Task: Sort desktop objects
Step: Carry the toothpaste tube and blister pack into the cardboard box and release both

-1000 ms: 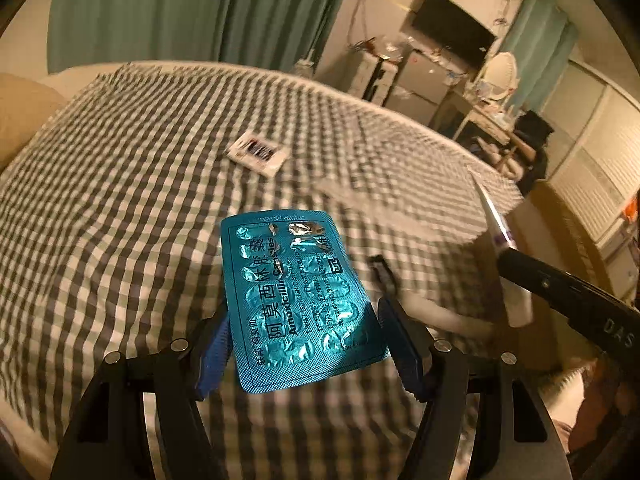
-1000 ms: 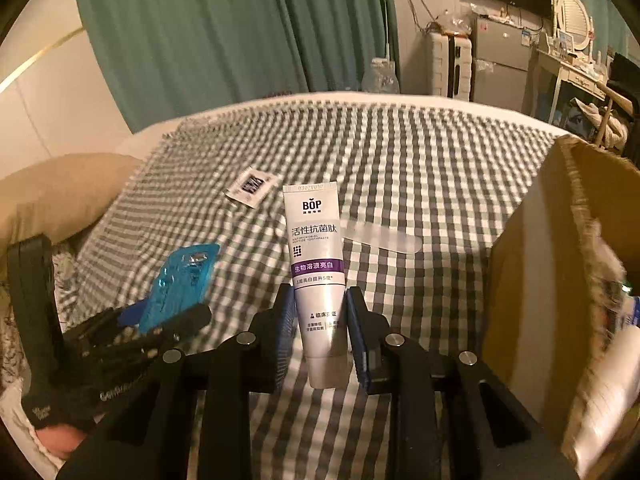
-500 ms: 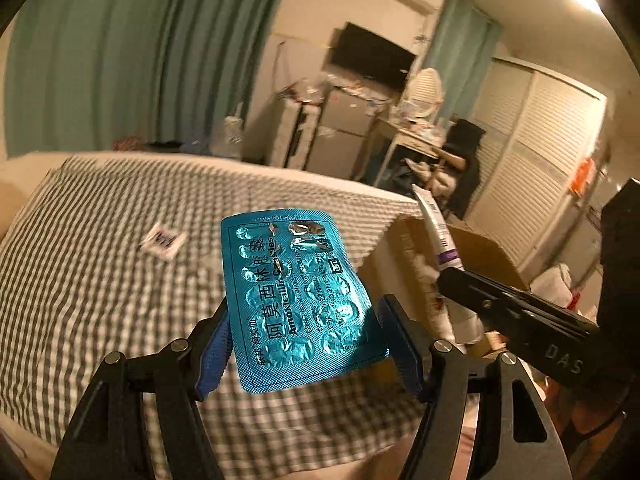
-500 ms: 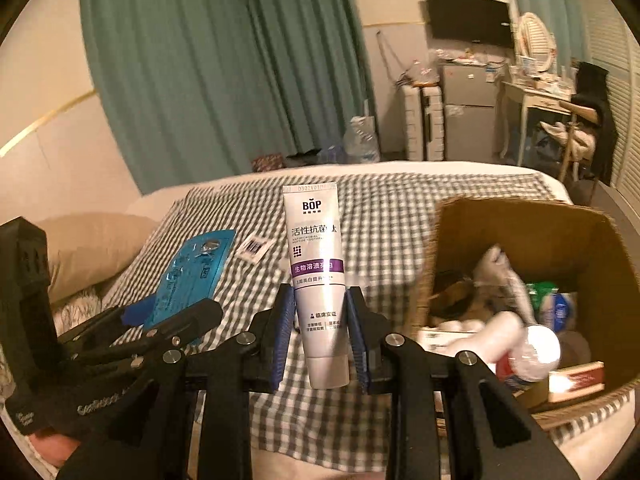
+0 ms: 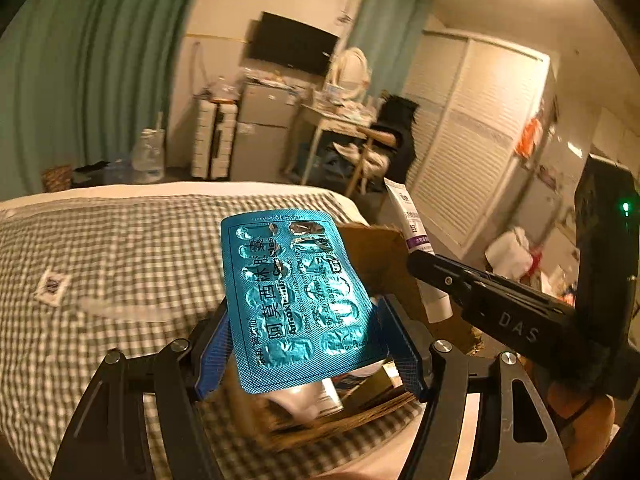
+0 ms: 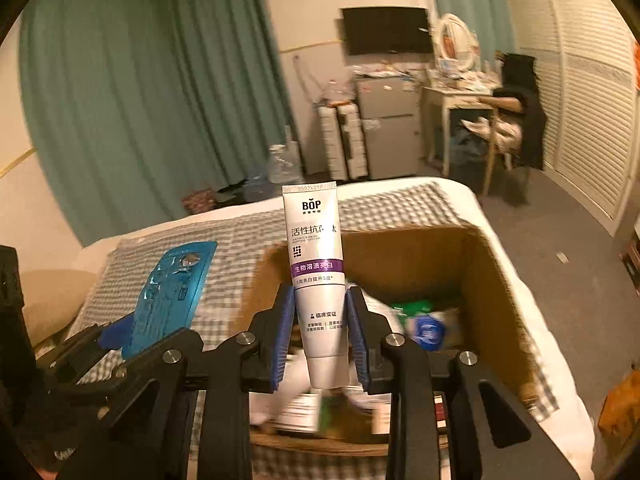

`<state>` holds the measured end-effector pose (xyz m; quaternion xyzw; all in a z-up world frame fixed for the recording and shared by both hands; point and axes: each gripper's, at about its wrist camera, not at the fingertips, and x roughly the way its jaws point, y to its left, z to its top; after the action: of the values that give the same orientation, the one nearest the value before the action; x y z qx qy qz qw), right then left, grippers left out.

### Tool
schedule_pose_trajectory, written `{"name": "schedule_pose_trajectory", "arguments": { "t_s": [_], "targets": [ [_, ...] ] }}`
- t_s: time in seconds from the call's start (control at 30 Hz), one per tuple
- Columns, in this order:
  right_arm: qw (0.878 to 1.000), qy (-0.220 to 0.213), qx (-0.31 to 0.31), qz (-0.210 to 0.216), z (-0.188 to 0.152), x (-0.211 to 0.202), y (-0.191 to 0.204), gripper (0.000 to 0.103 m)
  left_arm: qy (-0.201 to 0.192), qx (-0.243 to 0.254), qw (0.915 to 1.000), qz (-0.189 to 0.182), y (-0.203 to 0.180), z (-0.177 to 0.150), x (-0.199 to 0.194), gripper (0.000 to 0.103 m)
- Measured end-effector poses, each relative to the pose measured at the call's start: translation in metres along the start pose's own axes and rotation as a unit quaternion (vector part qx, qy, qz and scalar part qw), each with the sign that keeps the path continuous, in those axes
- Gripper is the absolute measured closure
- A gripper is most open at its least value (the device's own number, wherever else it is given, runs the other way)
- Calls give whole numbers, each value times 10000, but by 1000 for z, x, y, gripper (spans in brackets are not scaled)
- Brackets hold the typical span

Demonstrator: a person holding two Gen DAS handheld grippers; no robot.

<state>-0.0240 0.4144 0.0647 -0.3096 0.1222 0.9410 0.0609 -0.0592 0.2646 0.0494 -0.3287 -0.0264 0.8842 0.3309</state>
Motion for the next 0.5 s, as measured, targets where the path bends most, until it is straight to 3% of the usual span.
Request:
{"name": "schedule_pose_trajectory", "arguments": {
  "t_s": [0.3, 0.37, 0.4, 0.5],
  "targets": [
    [9988, 253, 408, -101, -11, 23, -47, 75, 525, 125, 9985, -135, -9, -15, 51, 32],
    [9983, 196, 543, -126, -11, 24, -49, 49, 596, 150, 9980, -154, -10, -16, 54, 30],
    [9980, 159, 595, -111, -14, 22, -49, 25, 656, 153, 9976, -150, -8, -16, 53, 25],
    [9980, -8, 635, 0, -16, 15, -44, 24, 574, 116, 9982, 99, 6, -18, 43, 12]
  ]
}}
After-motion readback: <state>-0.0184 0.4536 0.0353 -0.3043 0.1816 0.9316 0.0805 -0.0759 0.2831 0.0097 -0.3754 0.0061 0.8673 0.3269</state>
